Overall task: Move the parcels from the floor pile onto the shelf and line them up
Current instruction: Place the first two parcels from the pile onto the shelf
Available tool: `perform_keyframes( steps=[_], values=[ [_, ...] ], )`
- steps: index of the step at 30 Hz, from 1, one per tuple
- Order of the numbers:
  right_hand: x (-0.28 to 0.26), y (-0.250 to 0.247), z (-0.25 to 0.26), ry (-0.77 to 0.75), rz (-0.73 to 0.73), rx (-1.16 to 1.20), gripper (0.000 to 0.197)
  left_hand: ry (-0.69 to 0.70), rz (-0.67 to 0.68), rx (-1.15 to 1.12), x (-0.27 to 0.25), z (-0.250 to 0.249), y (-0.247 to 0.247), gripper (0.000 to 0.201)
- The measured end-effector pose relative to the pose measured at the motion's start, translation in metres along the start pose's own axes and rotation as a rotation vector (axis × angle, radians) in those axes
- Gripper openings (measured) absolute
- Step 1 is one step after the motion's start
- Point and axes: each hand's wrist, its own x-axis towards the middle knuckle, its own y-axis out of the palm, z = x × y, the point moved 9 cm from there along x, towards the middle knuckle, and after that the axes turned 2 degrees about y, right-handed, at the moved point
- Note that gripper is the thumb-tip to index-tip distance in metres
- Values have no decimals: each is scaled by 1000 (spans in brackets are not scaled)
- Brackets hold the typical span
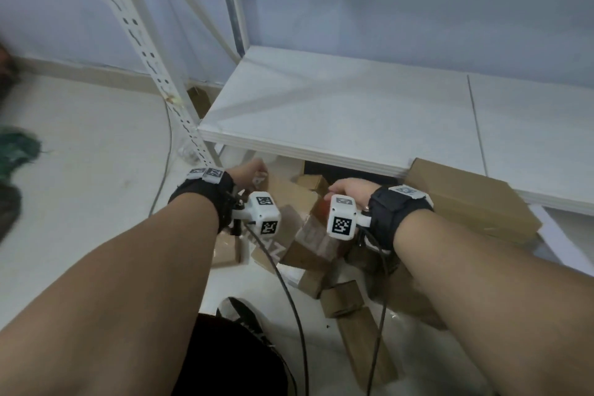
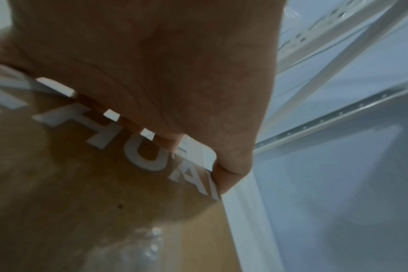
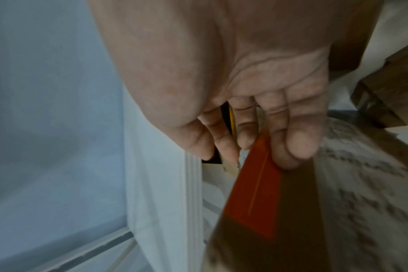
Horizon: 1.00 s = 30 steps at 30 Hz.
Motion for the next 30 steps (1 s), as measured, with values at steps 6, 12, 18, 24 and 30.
perform_keyframes(
  steps=[6,12,18,24,30],
  values=[
    [-49,-48,17,-49,-29,245,34,138,-45,-305,-48,-26,-39,27],
    [-80,-80,19,-78,-59,277,29,309,-85,-548,-79,-69,-63,32],
    [-65,-92,51,-149,4,405,62,344,-103,-495,-77,-92,-58,44],
    [-59,-123,73,-263,-160,383,45,293,-120,-420,-58,-90,-37,38],
    [-43,-136,84,-263,-218,340,31,282,-202,-340,-23,-91,-36,45]
  ],
)
